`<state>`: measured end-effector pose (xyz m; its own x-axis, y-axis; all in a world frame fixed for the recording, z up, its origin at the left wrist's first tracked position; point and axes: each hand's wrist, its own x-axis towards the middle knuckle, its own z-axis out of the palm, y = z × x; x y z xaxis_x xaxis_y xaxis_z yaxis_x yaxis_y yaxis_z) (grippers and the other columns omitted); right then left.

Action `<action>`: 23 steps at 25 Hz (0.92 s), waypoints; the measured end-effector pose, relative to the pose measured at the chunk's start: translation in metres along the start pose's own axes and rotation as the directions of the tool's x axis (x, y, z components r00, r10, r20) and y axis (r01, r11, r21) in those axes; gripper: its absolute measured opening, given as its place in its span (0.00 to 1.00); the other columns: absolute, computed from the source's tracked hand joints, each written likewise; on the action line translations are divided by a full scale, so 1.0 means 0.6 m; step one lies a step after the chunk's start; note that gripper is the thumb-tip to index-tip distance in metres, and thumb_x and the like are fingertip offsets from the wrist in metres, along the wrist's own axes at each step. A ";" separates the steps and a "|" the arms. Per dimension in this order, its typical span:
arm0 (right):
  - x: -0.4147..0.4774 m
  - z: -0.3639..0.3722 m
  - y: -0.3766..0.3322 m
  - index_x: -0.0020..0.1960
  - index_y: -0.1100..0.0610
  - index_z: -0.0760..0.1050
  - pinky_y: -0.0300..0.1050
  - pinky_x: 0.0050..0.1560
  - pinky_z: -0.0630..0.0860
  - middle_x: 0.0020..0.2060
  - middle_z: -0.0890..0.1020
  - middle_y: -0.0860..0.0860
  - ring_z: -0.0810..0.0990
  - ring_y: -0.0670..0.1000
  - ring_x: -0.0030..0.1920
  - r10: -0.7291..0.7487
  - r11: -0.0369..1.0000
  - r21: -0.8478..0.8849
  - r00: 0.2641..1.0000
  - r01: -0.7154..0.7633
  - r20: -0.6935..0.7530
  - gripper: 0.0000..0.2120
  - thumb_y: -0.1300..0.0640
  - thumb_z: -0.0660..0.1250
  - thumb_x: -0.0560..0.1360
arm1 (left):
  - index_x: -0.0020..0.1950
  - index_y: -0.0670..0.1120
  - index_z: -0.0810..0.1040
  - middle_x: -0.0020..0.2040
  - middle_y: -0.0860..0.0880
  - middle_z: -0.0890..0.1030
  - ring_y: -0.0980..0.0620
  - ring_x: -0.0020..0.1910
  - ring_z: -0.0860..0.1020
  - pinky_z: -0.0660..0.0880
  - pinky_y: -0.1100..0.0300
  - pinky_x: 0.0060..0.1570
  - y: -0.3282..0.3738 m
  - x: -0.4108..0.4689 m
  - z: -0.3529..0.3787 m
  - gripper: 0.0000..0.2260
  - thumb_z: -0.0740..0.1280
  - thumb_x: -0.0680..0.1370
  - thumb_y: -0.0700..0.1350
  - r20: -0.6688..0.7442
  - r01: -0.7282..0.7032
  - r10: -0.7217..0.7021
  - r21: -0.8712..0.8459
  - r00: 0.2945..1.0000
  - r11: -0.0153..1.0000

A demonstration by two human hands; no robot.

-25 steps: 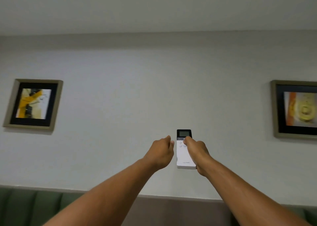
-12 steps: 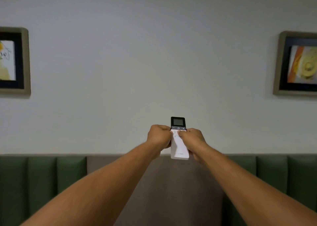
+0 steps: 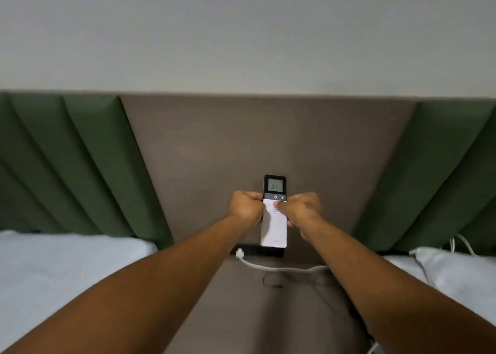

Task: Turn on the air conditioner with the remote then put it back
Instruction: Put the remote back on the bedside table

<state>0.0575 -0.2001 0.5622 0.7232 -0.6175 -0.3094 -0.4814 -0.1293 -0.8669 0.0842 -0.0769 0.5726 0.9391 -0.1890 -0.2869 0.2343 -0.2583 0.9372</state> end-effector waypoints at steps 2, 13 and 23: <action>0.041 0.056 0.113 0.45 0.62 0.83 0.55 0.48 0.84 0.45 0.87 0.59 0.86 0.58 0.42 0.101 0.994 -0.034 0.994 -0.100 0.031 0.11 0.58 0.81 0.67 | 0.45 0.45 0.84 0.46 0.43 0.85 0.44 0.43 0.83 0.81 0.47 0.48 -0.120 0.039 0.027 0.12 0.64 0.74 0.31 -0.006 0.110 -0.110 0.037 0.994 0.993; 0.193 0.287 0.687 0.53 0.69 0.81 0.60 0.54 0.82 0.53 0.85 0.65 0.85 0.64 0.51 0.365 0.916 -0.244 0.915 -0.319 0.174 0.20 0.59 0.81 0.67 | 0.49 0.44 0.84 0.51 0.42 0.84 0.43 0.47 0.82 0.80 0.52 0.52 -0.715 0.160 0.162 0.06 0.69 0.75 0.36 -0.144 0.497 -0.482 0.105 0.864 0.861; 0.216 0.373 0.853 0.52 0.63 0.84 0.53 0.51 0.84 0.51 0.86 0.61 0.86 0.60 0.47 0.309 0.867 -0.460 0.931 -0.191 0.194 0.11 0.59 0.77 0.71 | 0.54 0.45 0.83 0.55 0.42 0.84 0.41 0.49 0.82 0.79 0.52 0.48 -0.916 0.188 0.185 0.08 0.69 0.76 0.40 -0.200 0.542 -0.511 0.157 0.836 0.825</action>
<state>0.0157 -0.1729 -0.0093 0.6209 -0.4641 -0.6318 -0.7837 -0.3510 -0.5124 0.0335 -0.0611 0.0031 0.7154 0.1632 -0.6794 0.6632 -0.4647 0.5867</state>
